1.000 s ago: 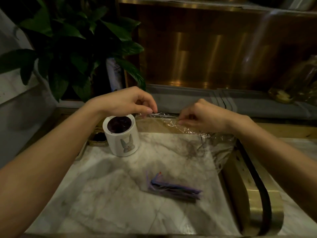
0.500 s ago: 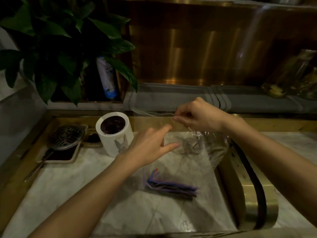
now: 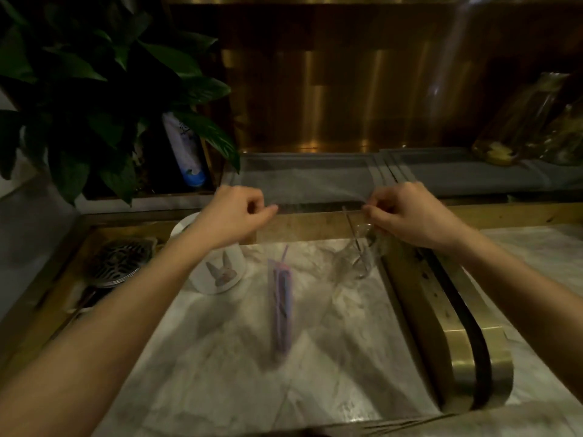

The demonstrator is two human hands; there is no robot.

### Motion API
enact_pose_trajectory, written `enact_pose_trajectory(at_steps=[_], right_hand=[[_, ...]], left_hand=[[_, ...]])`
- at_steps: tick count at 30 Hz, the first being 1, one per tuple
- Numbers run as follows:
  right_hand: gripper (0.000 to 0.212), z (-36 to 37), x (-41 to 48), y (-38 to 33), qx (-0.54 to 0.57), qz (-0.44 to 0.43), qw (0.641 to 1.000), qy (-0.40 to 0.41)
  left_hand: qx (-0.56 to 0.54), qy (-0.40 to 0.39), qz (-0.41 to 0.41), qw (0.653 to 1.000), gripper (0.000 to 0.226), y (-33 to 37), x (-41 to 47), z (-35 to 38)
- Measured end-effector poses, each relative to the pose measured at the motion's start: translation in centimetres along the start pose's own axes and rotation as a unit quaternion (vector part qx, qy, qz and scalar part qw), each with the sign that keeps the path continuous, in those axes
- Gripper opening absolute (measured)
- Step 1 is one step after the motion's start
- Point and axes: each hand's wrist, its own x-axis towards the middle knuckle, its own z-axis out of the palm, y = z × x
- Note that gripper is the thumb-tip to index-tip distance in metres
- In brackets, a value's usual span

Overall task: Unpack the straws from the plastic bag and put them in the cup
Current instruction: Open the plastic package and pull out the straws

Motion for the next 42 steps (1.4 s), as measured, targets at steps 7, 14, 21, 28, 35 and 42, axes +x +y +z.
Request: enact_pose_trajectory(at_steps=[7, 14, 21, 28, 35, 42], right_hand=[[0.016, 5.0, -5.2, -0.6, 0.086, 0.050, 0.995, -0.020], [0.017, 9.2, -8.9, -0.5, 0.089, 0.094, 0.992, 0.005], [0.027, 8.6, -9.4, -0.2, 0.035, 0.141, 0.989, 0.008], [0.012, 9.1, -5.9, -0.4, -0.092, 0.101, 0.989, 0.059], [0.004, 9.3, -8.4, 2.2, -0.108, 0.058, 0.989, 0.080], [0.003, 10.8, -8.9, 1.9, -0.069, 0.029, 0.990, 0.117]], left_hand=[[0.153, -0.154, 0.050, 0.975, 0.021, -0.6, 4.5, -2.2], [0.189, -0.165, 0.117, 0.961, 0.015, -0.1, 4.4, 1.7], [0.156, -0.145, 0.149, 0.966, 0.024, 0.1, 1.1, 3.4], [0.146, -0.130, 0.144, 0.970, 0.024, 0.5, -0.3, 3.1], [0.224, -0.075, 0.154, 0.959, 0.024, -0.7, -1.4, 3.4], [0.248, -0.042, 0.147, 0.957, 0.023, 0.2, -1.7, 3.4]])
